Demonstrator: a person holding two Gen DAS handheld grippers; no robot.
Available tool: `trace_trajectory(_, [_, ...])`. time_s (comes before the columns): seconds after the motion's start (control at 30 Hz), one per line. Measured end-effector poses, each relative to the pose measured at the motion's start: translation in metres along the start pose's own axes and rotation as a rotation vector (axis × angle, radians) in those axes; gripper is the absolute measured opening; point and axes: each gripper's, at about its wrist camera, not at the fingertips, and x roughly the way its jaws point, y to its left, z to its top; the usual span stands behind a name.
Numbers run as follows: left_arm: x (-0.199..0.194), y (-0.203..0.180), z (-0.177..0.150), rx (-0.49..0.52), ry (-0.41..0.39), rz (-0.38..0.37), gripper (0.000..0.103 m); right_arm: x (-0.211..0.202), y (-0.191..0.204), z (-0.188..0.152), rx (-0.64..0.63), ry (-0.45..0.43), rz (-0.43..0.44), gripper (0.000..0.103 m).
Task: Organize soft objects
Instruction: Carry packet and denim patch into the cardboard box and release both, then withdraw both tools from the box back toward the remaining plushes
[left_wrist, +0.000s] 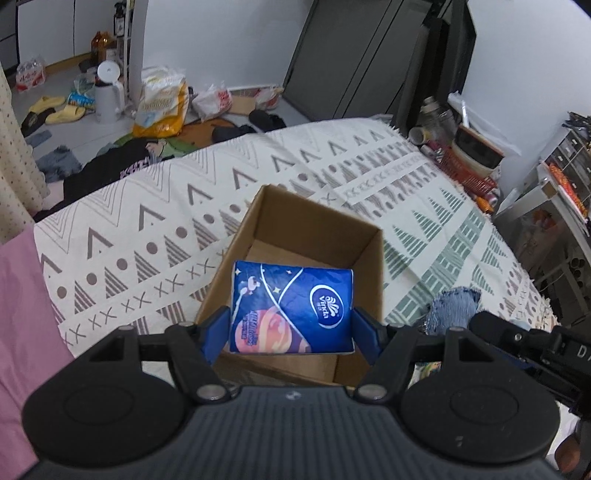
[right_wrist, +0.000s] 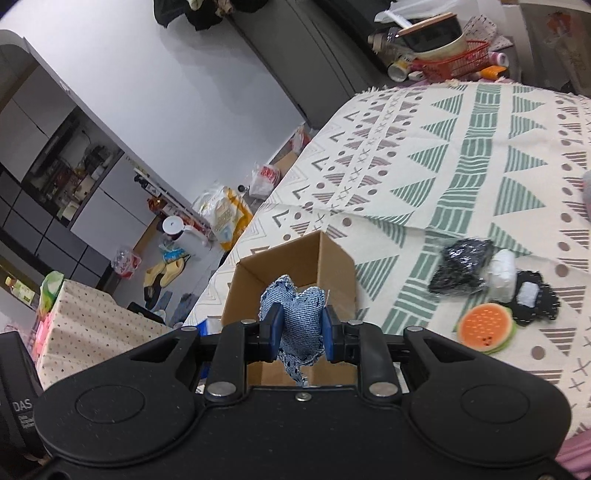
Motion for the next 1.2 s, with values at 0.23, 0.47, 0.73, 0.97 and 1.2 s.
trace_trajectory(0.23, [0.025, 0.010, 0.005, -0.005, 0.063, 0.009, 0.069, 0.025, 0.008, 0.000, 0.012, 0.032, -0.008, 0.022])
trace_trajectory(0.47, [0.036, 0.021, 0.007, -0.034, 0.096, 0.004, 0.072, 0.041, 0.011, -0.004, 0.022, 0.054, -0.016, 0.022])
trace_trajectory(0.73, [0.026, 0.029, 0.010, -0.051, 0.079, -0.007, 0.072, 0.050, 0.016, -0.008, 0.016, 0.068, -0.011, 0.022])
trace_trajectory(0.97, [0.010, 0.022, 0.013, -0.016, 0.057, -0.007, 0.073, 0.052, 0.020, -0.010, 0.012, 0.071, -0.006, 0.022])
trace_trajectory(1.2, [-0.006, 0.017, 0.014, 0.021, 0.033, 0.030, 0.073, 0.061, 0.020, -0.011, 0.032, 0.059, -0.023, 0.023])
